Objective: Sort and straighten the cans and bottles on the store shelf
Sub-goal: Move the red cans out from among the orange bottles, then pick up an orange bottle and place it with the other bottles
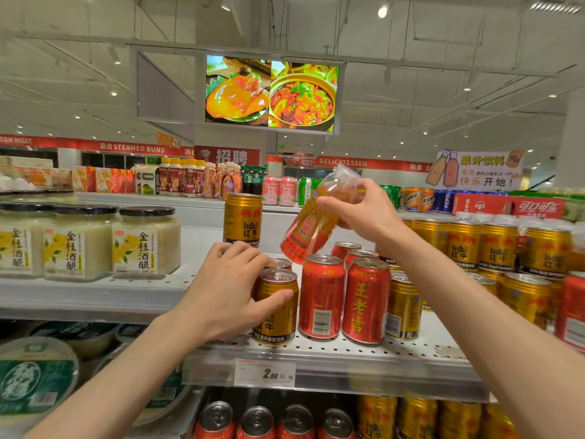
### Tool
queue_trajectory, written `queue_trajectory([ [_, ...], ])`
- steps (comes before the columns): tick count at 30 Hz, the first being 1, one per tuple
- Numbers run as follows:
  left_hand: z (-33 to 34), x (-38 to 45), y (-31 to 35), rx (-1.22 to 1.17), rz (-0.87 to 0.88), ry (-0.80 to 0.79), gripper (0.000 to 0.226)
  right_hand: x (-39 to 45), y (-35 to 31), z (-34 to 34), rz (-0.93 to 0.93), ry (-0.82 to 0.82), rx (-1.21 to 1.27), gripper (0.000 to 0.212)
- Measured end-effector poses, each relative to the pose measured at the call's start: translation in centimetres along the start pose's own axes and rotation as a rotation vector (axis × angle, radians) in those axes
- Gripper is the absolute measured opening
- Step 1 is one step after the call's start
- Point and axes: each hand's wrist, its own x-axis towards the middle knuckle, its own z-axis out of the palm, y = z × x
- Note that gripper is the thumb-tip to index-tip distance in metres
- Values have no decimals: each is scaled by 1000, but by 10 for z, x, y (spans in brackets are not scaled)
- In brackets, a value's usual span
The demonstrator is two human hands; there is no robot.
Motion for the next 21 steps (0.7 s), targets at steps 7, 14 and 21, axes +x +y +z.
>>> queue_trajectory([
  [7,1,11,9,-155,-104,128,84,-24,-12,-28,0,140,337,84],
  [14,-14,22,24,-538,-39,215,90,-82,-22,-35,113,159,545,43],
  [21,-14,4,22,-662,122,283,72,-131,-21,-40,191,85,659,41],
])
